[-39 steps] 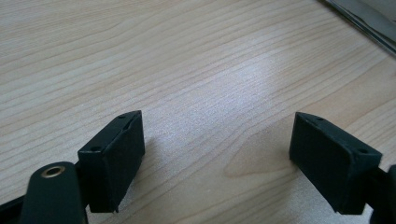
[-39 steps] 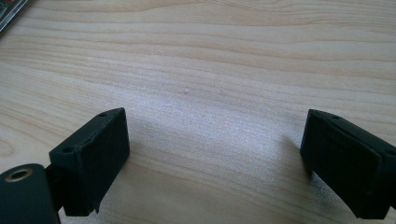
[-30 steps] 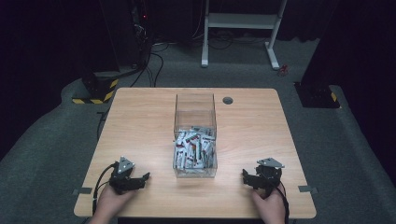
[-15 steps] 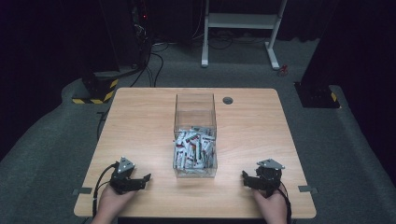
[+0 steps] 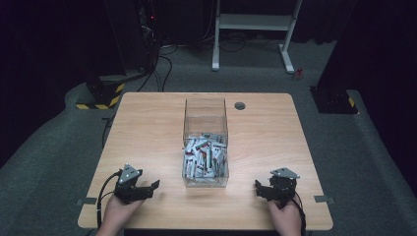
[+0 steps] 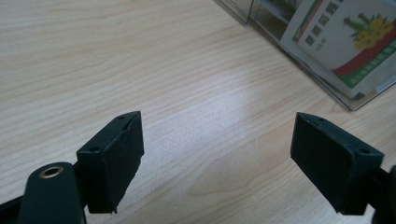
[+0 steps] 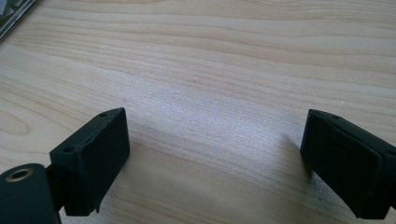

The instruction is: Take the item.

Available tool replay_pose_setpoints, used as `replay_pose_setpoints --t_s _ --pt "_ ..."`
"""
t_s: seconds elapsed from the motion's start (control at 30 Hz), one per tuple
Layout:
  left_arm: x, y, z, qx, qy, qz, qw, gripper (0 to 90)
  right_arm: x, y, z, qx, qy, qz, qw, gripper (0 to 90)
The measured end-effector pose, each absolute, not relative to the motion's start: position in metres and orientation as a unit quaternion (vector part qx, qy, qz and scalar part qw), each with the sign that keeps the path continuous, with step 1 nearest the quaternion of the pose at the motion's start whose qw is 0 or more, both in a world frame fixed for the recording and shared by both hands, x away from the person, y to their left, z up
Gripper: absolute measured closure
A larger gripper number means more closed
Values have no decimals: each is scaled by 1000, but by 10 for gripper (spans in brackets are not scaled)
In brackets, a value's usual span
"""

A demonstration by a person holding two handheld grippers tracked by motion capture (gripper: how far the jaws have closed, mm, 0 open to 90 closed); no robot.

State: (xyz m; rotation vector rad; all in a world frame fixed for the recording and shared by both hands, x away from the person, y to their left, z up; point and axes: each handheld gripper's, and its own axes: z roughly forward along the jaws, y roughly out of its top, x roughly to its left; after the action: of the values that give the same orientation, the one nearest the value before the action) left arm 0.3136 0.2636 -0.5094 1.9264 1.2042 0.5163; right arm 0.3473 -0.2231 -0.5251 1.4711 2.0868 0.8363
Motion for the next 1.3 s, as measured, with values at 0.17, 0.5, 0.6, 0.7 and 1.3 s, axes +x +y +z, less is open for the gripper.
replay_pose_setpoints --t_s 0.17,0.5,0.6,0.7,1.3 --pt "312 265 -504 750 474 211 411 169 347 -223 -525 533 757 303 225 78" --pt "310 262 -490 752 455 210 427 168 348 -222 -525 536 756 303 223 75" --pt "310 260 -484 757 447 210 427 171 348 -222 -525 536 756 303 223 75" --pt "309 258 -476 755 444 208 436 176 348 -222 -525 536 756 303 223 76" --pt "310 230 -453 756 420 208 457 191 347 -222 -525 534 757 303 222 76"
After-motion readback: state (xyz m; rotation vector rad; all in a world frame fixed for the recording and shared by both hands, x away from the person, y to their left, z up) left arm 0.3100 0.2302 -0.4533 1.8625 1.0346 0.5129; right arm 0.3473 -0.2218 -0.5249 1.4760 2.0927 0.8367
